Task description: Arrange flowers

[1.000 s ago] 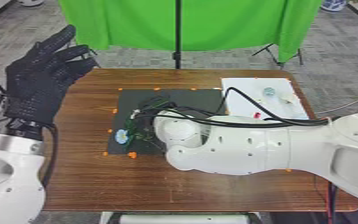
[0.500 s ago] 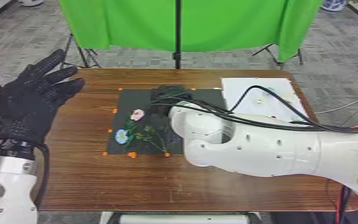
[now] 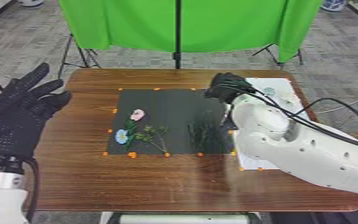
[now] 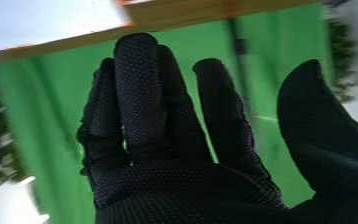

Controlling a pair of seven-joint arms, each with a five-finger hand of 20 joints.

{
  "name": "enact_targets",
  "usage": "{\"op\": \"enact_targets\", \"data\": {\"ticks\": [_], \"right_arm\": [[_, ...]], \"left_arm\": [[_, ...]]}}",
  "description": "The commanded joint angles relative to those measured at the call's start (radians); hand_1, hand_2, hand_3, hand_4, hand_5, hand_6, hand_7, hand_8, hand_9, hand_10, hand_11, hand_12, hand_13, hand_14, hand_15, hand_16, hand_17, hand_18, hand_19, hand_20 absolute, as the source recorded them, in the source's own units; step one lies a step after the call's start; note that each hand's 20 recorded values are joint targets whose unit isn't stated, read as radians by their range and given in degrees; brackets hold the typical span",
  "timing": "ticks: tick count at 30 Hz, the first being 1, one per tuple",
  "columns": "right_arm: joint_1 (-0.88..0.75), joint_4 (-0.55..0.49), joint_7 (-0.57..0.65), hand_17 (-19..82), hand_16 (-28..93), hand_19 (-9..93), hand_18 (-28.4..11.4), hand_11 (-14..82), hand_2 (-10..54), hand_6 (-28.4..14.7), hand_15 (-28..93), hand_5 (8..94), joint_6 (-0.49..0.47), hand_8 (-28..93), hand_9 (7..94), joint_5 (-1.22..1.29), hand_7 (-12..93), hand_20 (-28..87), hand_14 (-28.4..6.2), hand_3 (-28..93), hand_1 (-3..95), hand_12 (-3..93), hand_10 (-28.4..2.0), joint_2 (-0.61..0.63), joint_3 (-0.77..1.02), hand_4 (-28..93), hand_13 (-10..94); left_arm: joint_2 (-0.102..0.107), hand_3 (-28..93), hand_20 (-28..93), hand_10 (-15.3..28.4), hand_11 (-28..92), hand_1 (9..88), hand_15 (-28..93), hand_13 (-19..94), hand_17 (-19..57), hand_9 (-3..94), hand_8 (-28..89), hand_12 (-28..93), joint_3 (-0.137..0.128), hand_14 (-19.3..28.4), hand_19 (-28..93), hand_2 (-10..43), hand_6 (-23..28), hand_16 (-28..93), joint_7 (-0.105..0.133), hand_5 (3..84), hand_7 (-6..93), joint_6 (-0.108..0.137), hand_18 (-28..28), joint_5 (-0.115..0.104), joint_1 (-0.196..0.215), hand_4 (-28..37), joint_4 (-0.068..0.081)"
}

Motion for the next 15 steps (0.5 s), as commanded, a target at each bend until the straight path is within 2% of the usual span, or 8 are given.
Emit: {"op": "enact_targets", "data": {"ticks": [1,4,8,11,12,15], "right_arm": [[-0.045,0.052,0.053,14,8,77,-23.3,22.4,8.2,-4.2,72,48.0,-0.007,-13,52.4,-0.045,15,32,-18.0,83,20.4,14.8,-21.2,0.125,0.071,-23,46],[-0.093,0.047,0.083,14,7,77,-23.2,21.8,7.3,-4.2,71,48.0,0.020,-13,51.7,-0.069,15,31,-18.0,84,21.1,14.7,-20.9,0.161,0.123,-23,46],[-0.145,0.053,0.096,15,7,77,-23.2,21.7,6.2,-4.0,71,48.3,-0.024,-13,51.6,-0.064,15,30,-18.0,84,22.0,14.7,-20.9,0.186,0.194,-23,46],[-0.133,0.069,0.100,15,7,77,-23.2,21.6,5.5,-4.0,71,48.7,-0.040,-13,51.6,-0.057,16,30,-17.9,84,22.8,14.8,-20.9,0.196,0.174,-24,46],[-0.130,0.072,0.100,15,7,77,-23.2,21.5,5.0,-4.0,71,48.9,-0.042,-13,51.6,-0.049,16,30,-17.9,84,23.3,14.8,-20.9,0.199,0.164,-24,46],[-0.117,0.086,0.121,15,7,77,-23.1,21.3,3.9,-3.9,71,49.0,-0.075,-13,51.4,-0.072,16,29,-17.7,84,24.3,14.8,-20.9,0.199,0.139,-24,46]], "left_arm": [[0.009,76,19,20.1,28,19.7,62,26,-4.8,30.2,-8,11,0.028,28.4,68,9.4,9.1,-13,0.002,34.6,12.3,0.015,26.2,-0.010,-0.010,-28.3,0.005],[0.003,76,19,20.1,28,19.7,62,26,-4.9,30.3,-8,11,0.035,28.4,67,9.5,9.2,-13,-0.010,34.6,12.3,0.004,26.2,-0.004,-0.020,-28.3,0.005],[-0.006,76,20,20.1,28,19.7,62,25,-4.9,30.3,-8,11,0.033,28.4,67,9.5,9.1,-13,-0.011,34.6,12.4,0.013,26.1,-0.005,-0.015,-28.3,0.000],[-0.006,76,20,20.2,28,19.8,62,25,-5.0,30.4,-8,11,0.035,28.4,67,9.6,9.1,-13,-0.006,34.6,12.5,0.011,26.0,-0.005,-0.012,-28.3,0.002],[-0.007,76,20,20.3,28,19.8,62,25,-5.0,30.5,-8,11,0.038,28.4,67,9.6,9.1,-13,-0.013,34.6,12.5,0.011,26.0,-0.005,-0.019,-28.3,0.004],[-0.009,76,20,20.3,28,19.7,62,25,-4.9,30.5,-8,11,0.048,28.4,67,9.7,9.2,-13,-0.013,34.7,12.5,0.008,26.0,-0.003,-0.026,-28.3,0.005]]}}
